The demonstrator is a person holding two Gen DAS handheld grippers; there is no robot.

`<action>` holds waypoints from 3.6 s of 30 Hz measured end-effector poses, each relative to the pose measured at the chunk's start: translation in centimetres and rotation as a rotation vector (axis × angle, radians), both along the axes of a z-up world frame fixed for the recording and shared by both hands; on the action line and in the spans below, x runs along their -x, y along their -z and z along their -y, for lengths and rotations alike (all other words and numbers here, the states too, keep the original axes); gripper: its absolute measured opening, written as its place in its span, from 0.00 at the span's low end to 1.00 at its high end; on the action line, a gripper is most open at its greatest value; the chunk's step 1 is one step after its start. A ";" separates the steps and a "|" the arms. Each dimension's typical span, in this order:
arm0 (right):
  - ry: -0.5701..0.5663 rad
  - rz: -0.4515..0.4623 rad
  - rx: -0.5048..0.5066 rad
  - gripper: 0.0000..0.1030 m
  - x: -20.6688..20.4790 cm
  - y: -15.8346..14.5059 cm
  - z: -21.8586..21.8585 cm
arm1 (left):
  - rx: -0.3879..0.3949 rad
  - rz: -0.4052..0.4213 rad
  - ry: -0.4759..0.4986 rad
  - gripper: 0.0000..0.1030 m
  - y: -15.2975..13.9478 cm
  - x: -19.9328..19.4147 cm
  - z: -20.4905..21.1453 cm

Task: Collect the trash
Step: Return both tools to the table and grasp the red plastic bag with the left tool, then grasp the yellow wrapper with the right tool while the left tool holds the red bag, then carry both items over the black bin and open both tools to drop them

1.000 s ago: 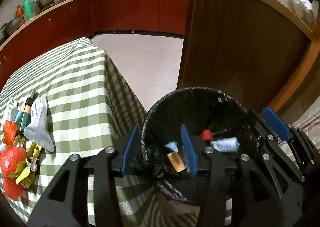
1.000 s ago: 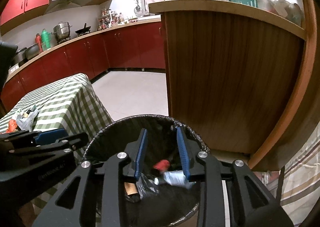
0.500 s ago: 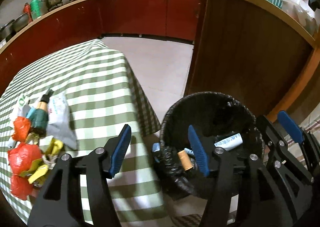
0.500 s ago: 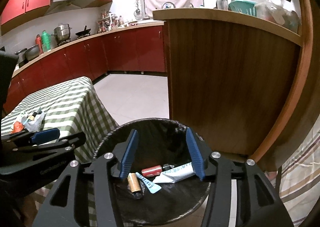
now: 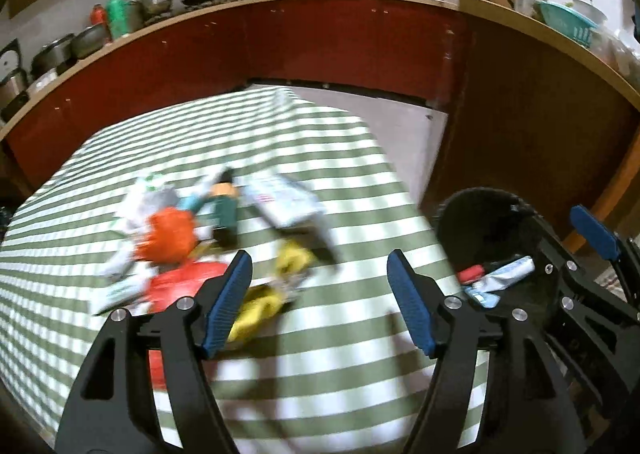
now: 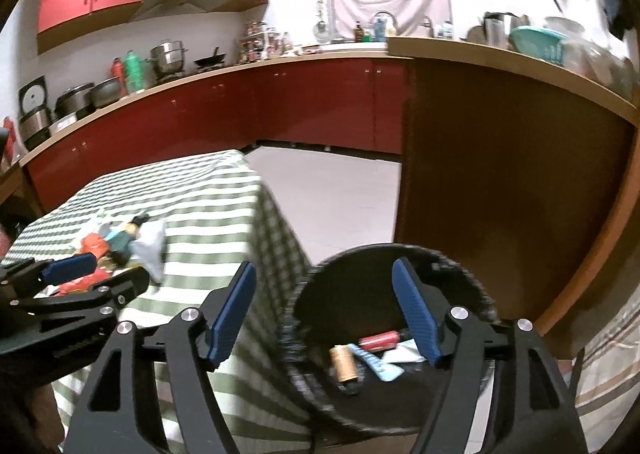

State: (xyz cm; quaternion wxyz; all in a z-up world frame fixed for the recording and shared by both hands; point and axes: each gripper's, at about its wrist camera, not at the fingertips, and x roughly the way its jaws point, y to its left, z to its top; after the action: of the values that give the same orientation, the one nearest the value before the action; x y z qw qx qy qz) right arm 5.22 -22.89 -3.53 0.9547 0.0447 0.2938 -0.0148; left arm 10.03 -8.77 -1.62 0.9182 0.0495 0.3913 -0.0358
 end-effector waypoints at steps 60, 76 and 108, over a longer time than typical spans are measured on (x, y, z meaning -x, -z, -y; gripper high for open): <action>-0.148 -0.172 0.059 0.68 -1.0 2.0 -16.7 | 0.120 -0.040 -0.105 0.15 1.2 6.0 -19.9; -0.174 -0.197 0.050 0.42 -1.6 2.4 -17.4 | 0.136 -0.052 -0.076 0.15 1.8 6.1 -18.2; -0.095 -0.047 0.052 0.23 2.5 -0.7 -8.5 | 0.167 0.035 0.036 0.14 -0.4 6.3 -10.6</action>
State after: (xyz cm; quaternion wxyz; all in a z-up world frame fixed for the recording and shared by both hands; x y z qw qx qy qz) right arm 2.69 -14.37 -2.79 0.9480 0.0053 0.3176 0.0218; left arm 3.77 1.85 -1.19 0.9250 -0.0197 0.3701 -0.0839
